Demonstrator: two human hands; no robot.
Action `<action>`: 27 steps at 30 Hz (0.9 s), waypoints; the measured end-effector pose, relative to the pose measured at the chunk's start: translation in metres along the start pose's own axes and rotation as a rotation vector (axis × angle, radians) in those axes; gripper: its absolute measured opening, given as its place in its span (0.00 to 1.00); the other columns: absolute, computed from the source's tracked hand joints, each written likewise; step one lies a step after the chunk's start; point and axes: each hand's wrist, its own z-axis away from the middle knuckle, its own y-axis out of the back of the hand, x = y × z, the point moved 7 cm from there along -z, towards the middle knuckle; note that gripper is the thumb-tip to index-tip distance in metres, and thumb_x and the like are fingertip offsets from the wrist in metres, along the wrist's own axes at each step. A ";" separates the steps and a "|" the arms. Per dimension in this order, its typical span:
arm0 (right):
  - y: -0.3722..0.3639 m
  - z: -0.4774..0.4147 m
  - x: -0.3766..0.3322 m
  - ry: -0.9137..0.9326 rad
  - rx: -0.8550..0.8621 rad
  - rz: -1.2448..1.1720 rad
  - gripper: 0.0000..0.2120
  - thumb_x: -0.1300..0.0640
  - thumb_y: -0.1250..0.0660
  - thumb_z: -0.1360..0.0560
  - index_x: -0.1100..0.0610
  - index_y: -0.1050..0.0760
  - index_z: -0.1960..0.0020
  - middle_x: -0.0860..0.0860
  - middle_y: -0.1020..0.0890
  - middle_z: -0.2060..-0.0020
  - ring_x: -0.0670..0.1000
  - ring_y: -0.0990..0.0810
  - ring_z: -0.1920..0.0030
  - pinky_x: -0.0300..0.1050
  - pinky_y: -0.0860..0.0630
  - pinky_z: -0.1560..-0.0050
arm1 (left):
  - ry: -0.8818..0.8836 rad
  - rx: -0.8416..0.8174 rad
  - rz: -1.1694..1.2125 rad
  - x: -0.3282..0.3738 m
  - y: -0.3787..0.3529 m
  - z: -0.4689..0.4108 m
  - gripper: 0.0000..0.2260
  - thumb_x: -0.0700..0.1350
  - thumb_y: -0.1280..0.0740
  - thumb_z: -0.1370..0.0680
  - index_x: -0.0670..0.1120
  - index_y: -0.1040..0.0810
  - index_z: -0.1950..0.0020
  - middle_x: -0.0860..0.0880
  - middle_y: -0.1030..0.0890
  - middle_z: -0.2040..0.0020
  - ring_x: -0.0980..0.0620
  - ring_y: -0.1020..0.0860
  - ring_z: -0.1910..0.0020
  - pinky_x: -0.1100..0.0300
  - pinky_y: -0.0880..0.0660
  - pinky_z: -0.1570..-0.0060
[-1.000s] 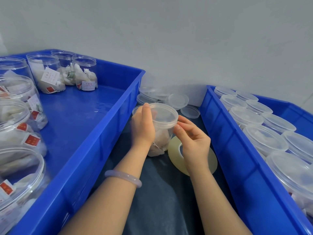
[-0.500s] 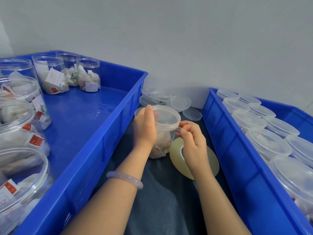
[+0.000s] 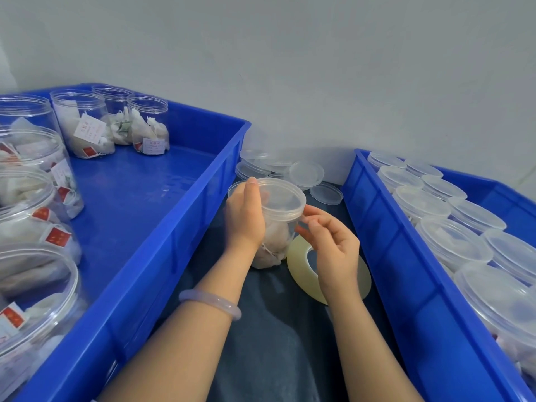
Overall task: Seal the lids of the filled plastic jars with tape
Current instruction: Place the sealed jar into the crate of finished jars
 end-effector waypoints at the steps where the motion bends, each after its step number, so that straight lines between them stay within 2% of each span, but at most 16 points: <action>1: -0.001 0.000 0.000 -0.008 -0.012 -0.013 0.10 0.70 0.37 0.24 0.61 0.20 0.59 0.52 0.16 0.51 0.52 0.18 0.49 0.47 0.20 0.49 | 0.003 0.001 -0.001 0.000 0.000 0.000 0.16 0.48 0.46 0.18 0.45 0.21 0.52 0.56 0.20 0.60 0.57 0.22 0.57 0.61 0.28 0.58; 4: -0.003 0.001 -0.003 -0.009 -0.032 0.009 0.05 0.65 0.30 0.28 0.57 0.20 0.55 0.50 0.16 0.51 0.48 0.17 0.50 0.38 0.21 0.53 | 0.006 0.001 -0.003 0.000 0.000 0.000 0.17 0.49 0.47 0.18 0.44 0.20 0.51 0.54 0.18 0.58 0.56 0.22 0.56 0.60 0.27 0.57; 6: -0.003 -0.001 -0.002 -0.009 -0.012 0.042 0.06 0.65 0.27 0.30 0.57 0.20 0.55 0.52 0.16 0.50 0.47 0.17 0.51 0.38 0.20 0.52 | 0.000 -0.001 -0.012 0.001 0.000 0.000 0.17 0.49 0.47 0.18 0.44 0.20 0.51 0.53 0.18 0.57 0.55 0.21 0.55 0.59 0.26 0.56; 10: 0.001 -0.002 0.000 0.012 0.023 0.034 0.04 0.68 0.32 0.26 0.62 0.20 0.57 0.52 0.16 0.51 0.48 0.17 0.52 0.44 0.19 0.52 | -0.021 0.001 -0.009 0.003 0.001 0.001 0.16 0.49 0.47 0.18 0.47 0.20 0.54 0.55 0.19 0.59 0.56 0.22 0.56 0.60 0.27 0.57; 15: -0.003 -0.005 0.007 0.005 0.010 0.046 0.07 0.65 0.34 0.24 0.56 0.20 0.56 0.44 0.15 0.58 0.44 0.17 0.56 0.36 0.21 0.56 | -0.018 -0.021 0.005 0.001 0.001 -0.001 0.16 0.49 0.46 0.18 0.49 0.21 0.56 0.53 0.19 0.58 0.54 0.21 0.55 0.59 0.27 0.56; 19: 0.005 -0.012 0.018 -0.121 0.169 -0.034 0.05 0.63 0.32 0.25 0.56 0.20 0.58 0.46 0.16 0.65 0.47 0.17 0.61 0.36 0.22 0.62 | 0.004 -0.082 0.057 -0.001 -0.001 -0.002 0.18 0.48 0.46 0.18 0.49 0.21 0.60 0.52 0.18 0.60 0.52 0.21 0.56 0.63 0.26 0.61; 20: 0.004 -0.015 0.016 -0.125 0.184 -0.043 0.05 0.61 0.33 0.24 0.55 0.20 0.58 0.46 0.16 0.65 0.47 0.17 0.61 0.36 0.22 0.61 | 0.002 -0.098 0.077 -0.001 -0.002 -0.002 0.17 0.48 0.46 0.18 0.49 0.20 0.58 0.52 0.18 0.58 0.51 0.21 0.54 0.66 0.25 0.63; 21: -0.002 -0.019 0.013 -0.123 0.162 -0.069 0.06 0.58 0.34 0.23 0.54 0.20 0.57 0.46 0.15 0.63 0.45 0.17 0.60 0.37 0.22 0.60 | -0.020 -0.109 0.082 0.000 -0.003 -0.002 0.15 0.46 0.46 0.18 0.49 0.20 0.53 0.51 0.18 0.52 0.51 0.21 0.49 0.67 0.25 0.59; 23: -0.022 -0.025 0.008 -0.165 0.074 -0.160 0.09 0.46 0.38 0.22 0.47 0.22 0.54 0.44 0.16 0.56 0.42 0.19 0.54 0.38 0.24 0.52 | -0.087 -0.131 0.073 0.004 -0.005 0.000 0.14 0.43 0.46 0.18 0.48 0.23 0.40 0.54 0.21 0.42 0.57 0.25 0.41 0.66 0.28 0.44; 24: -0.032 -0.026 0.007 -0.196 0.045 -0.180 0.12 0.40 0.40 0.24 0.45 0.23 0.53 0.42 0.18 0.53 0.40 0.20 0.51 0.37 0.26 0.49 | -0.111 -0.155 0.090 0.007 -0.006 0.001 0.15 0.41 0.46 0.18 0.48 0.24 0.37 0.56 0.22 0.42 0.60 0.26 0.40 0.68 0.29 0.41; 25: -0.041 -0.027 0.005 -0.195 0.030 -0.135 0.15 0.37 0.43 0.25 0.44 0.25 0.50 0.40 0.20 0.50 0.37 0.22 0.50 0.33 0.28 0.49 | -0.117 -0.181 0.106 0.011 -0.006 0.001 0.15 0.39 0.46 0.18 0.49 0.24 0.38 0.57 0.22 0.43 0.62 0.25 0.42 0.70 0.29 0.42; 27: -0.047 -0.028 0.002 -0.098 0.089 0.024 0.20 0.38 0.45 0.22 0.52 0.24 0.47 0.41 0.21 0.53 0.33 0.25 0.57 0.25 0.30 0.57 | -0.069 -0.240 0.104 0.013 -0.004 -0.006 0.13 0.38 0.44 0.20 0.49 0.21 0.47 0.55 0.20 0.49 0.61 0.22 0.49 0.72 0.27 0.52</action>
